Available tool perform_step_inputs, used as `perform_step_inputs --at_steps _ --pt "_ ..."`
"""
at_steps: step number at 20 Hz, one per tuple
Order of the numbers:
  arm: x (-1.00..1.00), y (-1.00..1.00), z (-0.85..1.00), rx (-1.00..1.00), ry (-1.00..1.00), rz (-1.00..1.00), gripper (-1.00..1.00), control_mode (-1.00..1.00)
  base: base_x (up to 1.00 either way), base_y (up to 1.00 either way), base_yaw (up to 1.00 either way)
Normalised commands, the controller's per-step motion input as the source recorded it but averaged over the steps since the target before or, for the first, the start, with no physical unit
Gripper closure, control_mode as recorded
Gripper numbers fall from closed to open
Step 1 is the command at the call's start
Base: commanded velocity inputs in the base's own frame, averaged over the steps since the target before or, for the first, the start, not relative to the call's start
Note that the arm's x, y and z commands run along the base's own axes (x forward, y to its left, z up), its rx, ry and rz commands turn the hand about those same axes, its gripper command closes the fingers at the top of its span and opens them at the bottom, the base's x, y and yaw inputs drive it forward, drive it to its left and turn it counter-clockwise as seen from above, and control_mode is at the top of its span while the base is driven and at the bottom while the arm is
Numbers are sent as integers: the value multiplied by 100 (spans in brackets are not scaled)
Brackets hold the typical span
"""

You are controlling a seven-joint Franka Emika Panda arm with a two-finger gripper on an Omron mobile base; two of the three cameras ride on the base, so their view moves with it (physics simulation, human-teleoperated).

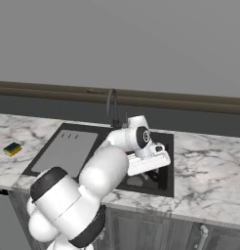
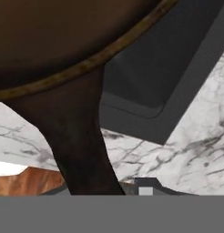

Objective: Pick the pan and sponge and place them into the sink. Then turn on the water.

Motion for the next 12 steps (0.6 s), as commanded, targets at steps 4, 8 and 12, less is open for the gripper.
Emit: perform_step_inputs --at_steps 4,8,12 --pt "27 12 -26 1 1 9 100 -100 0 0 0" --pt "42 21 -21 0 0 8 100 -100 0 0 0" --pt "42 29 -13 0 0 6 100 -100 0 0 0"
